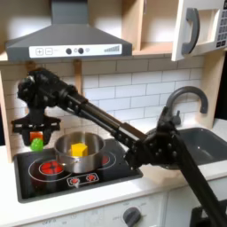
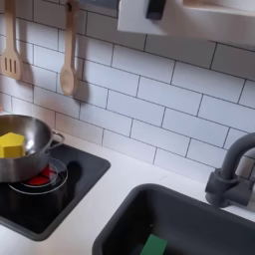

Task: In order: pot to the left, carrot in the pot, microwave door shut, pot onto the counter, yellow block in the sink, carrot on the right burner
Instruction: 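Put the carrot in the pot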

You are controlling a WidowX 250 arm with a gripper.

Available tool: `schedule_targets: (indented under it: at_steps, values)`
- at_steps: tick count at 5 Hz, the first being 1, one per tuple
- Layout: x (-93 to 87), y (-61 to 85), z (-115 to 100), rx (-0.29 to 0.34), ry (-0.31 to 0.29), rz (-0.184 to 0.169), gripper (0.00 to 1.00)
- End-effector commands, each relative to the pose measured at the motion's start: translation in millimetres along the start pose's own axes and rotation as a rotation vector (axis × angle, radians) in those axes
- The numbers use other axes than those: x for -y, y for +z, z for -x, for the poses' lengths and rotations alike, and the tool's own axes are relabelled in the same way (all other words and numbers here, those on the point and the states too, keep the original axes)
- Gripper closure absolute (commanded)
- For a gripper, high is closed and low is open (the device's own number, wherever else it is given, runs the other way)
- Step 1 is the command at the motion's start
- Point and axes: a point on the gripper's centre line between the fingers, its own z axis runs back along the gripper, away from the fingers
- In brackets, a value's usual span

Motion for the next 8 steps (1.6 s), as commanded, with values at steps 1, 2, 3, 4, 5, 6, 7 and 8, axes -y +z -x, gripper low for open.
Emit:
schedule_targets:
  at_steps: [1,2,3,4,5,6,7,8]
  values:
    - [8.0,30.4,-3.5,0.048,-0.010,-0.017,1.00]
    - [18.6,27.9,2.5,0.038,-0.020,0.010,1.00]
    - [32.8,36.3,9.3,0.043,-0.033,0.027,1.00]
    - [49.2,39.5,11.7,0.038,-0.041,0.039,1.00]
    - [65.9,34.5,9.2,0.031,-0.055,0.050,1.00]
    - [74.0,33.3,11.5,0.025,-0.048,0.046,1.00]
    - [82.6,23.9,10.4,0.011,-0.020,0.052,1.00]
    - [88.0,17.5,8.5,0.006,-0.012,0.053,1.00]
